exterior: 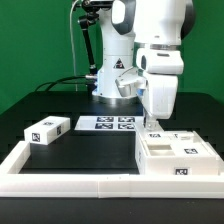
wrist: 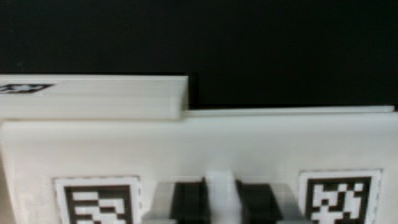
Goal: Assemble cabinet
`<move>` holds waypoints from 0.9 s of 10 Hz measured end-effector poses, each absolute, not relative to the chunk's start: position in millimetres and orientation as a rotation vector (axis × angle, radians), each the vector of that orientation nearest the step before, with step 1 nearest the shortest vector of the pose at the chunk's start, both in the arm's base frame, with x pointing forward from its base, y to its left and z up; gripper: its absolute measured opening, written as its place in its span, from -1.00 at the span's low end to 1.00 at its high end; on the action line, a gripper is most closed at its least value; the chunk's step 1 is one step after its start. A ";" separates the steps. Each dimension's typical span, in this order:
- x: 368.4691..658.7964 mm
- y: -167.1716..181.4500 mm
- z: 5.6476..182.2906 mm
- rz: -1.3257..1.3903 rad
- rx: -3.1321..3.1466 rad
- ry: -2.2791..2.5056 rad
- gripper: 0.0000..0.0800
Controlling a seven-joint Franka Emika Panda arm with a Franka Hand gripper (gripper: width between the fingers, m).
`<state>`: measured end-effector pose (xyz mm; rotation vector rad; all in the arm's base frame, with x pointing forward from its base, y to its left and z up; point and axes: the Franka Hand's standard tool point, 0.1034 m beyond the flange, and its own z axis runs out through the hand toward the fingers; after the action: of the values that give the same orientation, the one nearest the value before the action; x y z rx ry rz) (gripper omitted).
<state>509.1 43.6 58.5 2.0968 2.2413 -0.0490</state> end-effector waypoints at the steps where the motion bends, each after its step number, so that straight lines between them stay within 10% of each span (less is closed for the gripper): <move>1: 518.8 44.0 58.8 -0.045 2.095 2.238 -0.83; 9: 572.7 49.7 60.1 -0.008 2.061 2.244 -0.82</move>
Offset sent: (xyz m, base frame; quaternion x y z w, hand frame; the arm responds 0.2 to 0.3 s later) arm 0.0406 0.0104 -0.0150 0.0268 0.0398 -0.0059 0.9988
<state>572.7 49.7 60.1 2.0608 2.2441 -0.0082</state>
